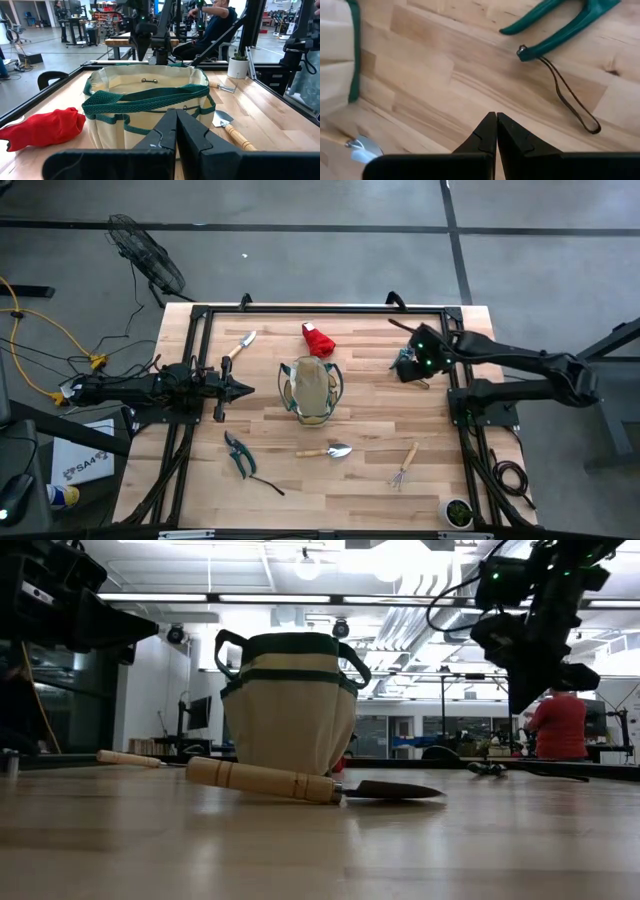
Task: Pick & Place Garden tools in Gardening bag
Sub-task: Put the green shears into the brown gardening bag
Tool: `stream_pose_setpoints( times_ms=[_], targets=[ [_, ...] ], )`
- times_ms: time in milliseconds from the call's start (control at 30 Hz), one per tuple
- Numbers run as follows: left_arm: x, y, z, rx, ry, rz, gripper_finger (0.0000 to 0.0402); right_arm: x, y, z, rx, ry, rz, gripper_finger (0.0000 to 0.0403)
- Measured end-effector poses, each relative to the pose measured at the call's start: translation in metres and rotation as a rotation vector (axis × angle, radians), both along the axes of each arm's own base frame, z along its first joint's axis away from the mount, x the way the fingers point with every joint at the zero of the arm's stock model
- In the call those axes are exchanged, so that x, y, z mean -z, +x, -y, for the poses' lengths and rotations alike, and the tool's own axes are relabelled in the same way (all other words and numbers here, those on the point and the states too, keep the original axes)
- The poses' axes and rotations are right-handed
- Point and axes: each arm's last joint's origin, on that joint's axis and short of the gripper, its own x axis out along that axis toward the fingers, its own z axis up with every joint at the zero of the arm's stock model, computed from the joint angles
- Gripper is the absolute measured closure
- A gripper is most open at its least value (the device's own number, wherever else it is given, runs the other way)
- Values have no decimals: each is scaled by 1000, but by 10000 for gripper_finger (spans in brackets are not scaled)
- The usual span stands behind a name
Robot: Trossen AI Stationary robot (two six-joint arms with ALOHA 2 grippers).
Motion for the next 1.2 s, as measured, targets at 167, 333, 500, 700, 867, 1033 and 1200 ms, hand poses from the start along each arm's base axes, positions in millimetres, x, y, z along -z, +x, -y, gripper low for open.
stream_pose_setpoints(
  times_ms=[167, 333, 500, 700, 867, 1033, 1200],
  targets=[
    [0, 0, 0, 0, 0, 0, 401, 0, 9, 4, -46, 1, -37, 400],
    [0, 0, 0, 0, 0, 0, 401, 0, 16, 8, -111, -9, -60, 399],
    [0, 0, 0, 0, 0, 0, 401, 8, 16, 12, -106, 15, -175, 396],
    [0, 0, 0, 0, 0, 0, 401, 15, 23, 19, -155, 37, -255, 340],
    [0, 0, 0, 0, 0, 0, 401, 25, 27, 25, -219, -40, -355, 263],
    [0, 0, 0, 0, 0, 0, 401, 36, 31, 32, -278, -76, -422, 207],
    [0, 0, 0, 0, 0, 0, 401, 48, 35, 35, -328, -52, -455, 191]
  ],
)
